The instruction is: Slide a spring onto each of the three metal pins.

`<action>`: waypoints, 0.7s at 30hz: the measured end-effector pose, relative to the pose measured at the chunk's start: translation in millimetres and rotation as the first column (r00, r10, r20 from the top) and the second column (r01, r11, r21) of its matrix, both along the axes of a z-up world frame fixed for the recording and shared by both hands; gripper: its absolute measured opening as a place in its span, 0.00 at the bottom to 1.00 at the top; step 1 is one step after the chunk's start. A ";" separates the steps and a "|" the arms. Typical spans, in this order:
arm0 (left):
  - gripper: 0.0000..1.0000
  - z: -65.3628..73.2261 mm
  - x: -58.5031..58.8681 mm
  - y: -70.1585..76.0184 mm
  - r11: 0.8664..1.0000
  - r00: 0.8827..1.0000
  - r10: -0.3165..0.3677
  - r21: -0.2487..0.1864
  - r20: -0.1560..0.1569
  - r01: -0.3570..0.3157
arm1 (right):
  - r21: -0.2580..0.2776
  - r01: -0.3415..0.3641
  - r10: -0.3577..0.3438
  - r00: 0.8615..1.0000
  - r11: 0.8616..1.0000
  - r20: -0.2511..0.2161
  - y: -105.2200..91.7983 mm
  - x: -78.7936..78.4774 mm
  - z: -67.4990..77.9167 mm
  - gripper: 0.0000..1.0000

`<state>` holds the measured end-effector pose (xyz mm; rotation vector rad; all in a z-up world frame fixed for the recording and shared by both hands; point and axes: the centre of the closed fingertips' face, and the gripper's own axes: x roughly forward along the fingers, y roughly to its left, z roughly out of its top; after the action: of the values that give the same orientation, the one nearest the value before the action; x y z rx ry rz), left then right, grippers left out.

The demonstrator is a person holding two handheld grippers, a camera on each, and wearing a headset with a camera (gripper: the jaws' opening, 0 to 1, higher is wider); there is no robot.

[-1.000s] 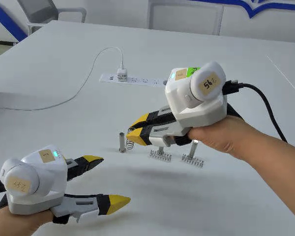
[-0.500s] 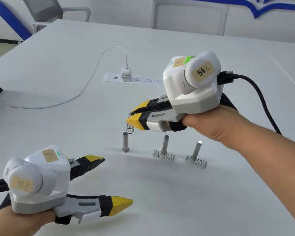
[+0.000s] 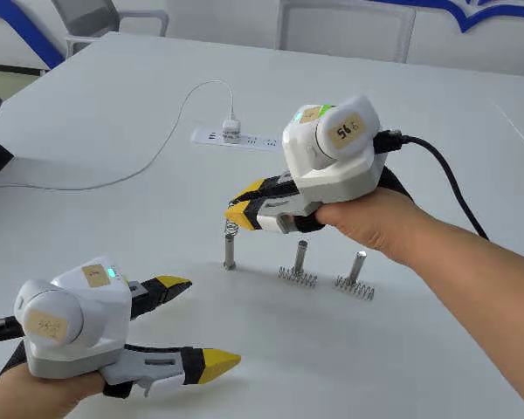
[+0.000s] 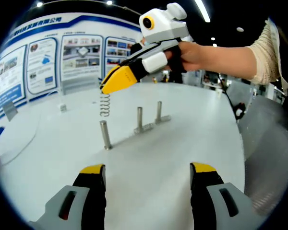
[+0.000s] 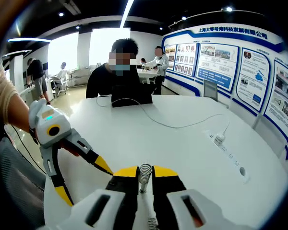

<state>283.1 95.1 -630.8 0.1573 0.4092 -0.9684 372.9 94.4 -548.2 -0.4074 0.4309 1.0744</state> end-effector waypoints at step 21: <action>0.71 -3.5 0.3 0.9 1.000 1.000 -0.001 0.002 -0.010 0.001 | -0.033 0.002 -0.003 0.999 0.999 -0.036 3.2 4.2 -17.5 0.11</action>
<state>283.4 96.0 -634.3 0.1545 0.4194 -0.9698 377.1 97.6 -565.6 -0.4164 0.4816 1.0746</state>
